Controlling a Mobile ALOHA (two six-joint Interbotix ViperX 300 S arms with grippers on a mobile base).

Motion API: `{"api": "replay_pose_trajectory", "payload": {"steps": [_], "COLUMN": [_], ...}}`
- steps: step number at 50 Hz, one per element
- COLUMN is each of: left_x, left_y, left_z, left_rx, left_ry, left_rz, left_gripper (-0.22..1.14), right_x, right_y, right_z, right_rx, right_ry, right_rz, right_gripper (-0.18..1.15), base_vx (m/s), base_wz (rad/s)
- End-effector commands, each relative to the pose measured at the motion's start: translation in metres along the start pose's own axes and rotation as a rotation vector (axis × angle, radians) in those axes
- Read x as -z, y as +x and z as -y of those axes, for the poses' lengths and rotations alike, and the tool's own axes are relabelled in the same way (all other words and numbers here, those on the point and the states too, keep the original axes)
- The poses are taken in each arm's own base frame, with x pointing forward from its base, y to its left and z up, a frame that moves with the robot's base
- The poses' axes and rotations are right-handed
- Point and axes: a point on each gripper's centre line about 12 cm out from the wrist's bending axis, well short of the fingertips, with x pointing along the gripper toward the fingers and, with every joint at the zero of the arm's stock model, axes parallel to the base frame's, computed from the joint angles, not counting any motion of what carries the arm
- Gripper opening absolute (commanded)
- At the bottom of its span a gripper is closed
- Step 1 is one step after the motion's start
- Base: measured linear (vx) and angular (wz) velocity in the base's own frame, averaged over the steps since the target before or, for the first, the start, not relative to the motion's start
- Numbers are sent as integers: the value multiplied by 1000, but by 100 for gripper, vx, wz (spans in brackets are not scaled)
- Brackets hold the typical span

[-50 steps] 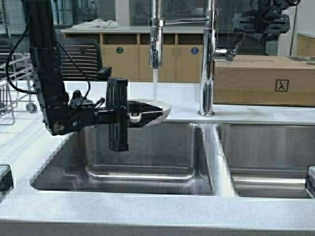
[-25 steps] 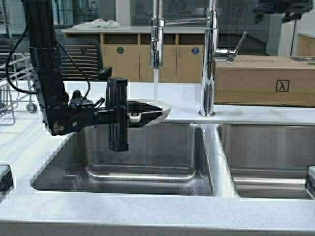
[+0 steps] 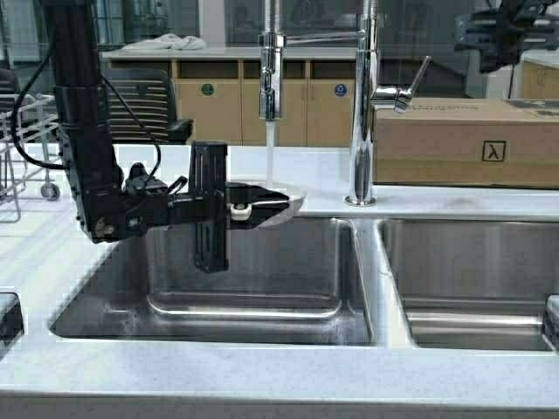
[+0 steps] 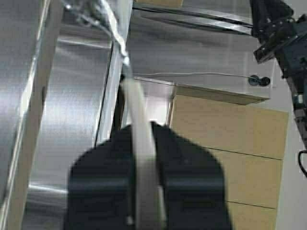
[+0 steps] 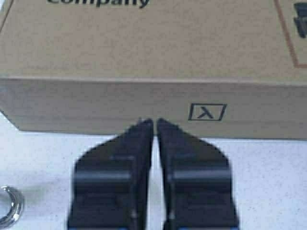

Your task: Wash the pan

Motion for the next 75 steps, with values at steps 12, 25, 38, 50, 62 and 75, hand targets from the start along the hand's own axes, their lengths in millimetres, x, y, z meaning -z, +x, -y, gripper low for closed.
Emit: {"api": "replay_pose_trajectory", "payload": {"steps": [12,25,38,50,62,75], "left_x": [-2,-3,-3,-3,-3,-5], "left_y": [7,8,8,9,9,12], "left_z": [12,9,9,8,8,14], "left_rx": [52,51,62,65,73,184], "left_ry": [44,43,41,41,41,73], "left_rz": [-8,-8,-9,-10,-12,-18], "left_gripper": [3,3,3,3,3,3], "right_x": [-22,-35,-43,-59,-66,-77], "right_y": [12,9,-1,-17,-23,-51], "right_z": [-53,-85,-118,-127,-125,-72], "right_rx": [-76,-117,-162,-193,-196,-128], "right_ry": [-42,-67,-104,-47,-25,26], "right_rz": [11,1,-15,9,31,132], "right_gripper": [3,5,5,5,5,5], "base_vx": [0,0,0,0,0,0], "base_wz": [0,0,0,0,0,0]}}
